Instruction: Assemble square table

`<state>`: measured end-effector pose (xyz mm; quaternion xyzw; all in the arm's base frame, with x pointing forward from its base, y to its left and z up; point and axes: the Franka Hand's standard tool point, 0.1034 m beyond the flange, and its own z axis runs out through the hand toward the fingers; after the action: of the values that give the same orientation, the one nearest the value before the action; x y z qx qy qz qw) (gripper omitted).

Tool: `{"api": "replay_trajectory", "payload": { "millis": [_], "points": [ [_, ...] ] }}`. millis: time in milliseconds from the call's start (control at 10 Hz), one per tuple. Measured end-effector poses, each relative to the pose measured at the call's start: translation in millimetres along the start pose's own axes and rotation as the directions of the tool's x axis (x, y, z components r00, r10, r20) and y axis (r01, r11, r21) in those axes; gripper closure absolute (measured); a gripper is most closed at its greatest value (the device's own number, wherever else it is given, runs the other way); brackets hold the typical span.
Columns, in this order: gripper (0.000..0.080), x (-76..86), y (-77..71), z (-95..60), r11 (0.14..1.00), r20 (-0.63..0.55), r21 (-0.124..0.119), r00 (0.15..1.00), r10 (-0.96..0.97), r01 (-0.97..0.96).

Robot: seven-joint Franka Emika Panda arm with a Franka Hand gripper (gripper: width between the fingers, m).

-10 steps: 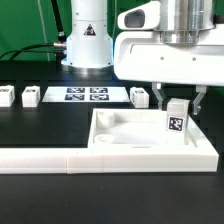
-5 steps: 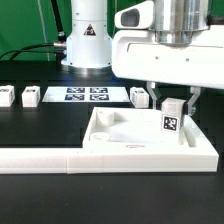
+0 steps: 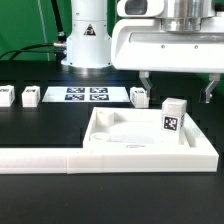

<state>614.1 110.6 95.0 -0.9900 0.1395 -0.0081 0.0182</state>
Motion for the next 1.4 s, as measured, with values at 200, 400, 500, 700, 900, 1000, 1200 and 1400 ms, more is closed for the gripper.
{"api": "replay_trajectory", "payload": {
  "millis": [200, 400, 500, 700, 900, 1000, 1200, 1400],
  "points": [
    [0.0151, -4.9, 1.3, -4.0, 0.995, 0.039, -0.007, 0.994, -0.099, 0.099],
    [0.0150, -7.1, 4.2, -10.7, 0.992, 0.041, -0.005, 0.992, -0.123, 0.123],
    [0.0150, -7.2, 4.4, -9.7, 0.992, 0.042, -0.005, 0.992, -0.123, 0.123],
    [0.0150, -7.3, 4.5, -8.9, 0.992, 0.042, -0.006, 0.992, -0.123, 0.123],
    [0.0150, -7.4, 7.8, -3.8, 0.978, 0.047, -0.004, 0.977, -0.207, 0.207],
    [0.0150, -8.7, 10.8, -2.8, 0.957, 0.056, 0.000, 0.956, -0.290, 0.290],
    [0.0150, -13.7, 15.6, -0.1, 0.926, 0.084, 0.006, 0.922, -0.377, 0.378],
    [0.0150, -15.7, 17.7, 1.8, 0.921, 0.094, 0.007, 0.916, -0.390, 0.391]
  ]
}}
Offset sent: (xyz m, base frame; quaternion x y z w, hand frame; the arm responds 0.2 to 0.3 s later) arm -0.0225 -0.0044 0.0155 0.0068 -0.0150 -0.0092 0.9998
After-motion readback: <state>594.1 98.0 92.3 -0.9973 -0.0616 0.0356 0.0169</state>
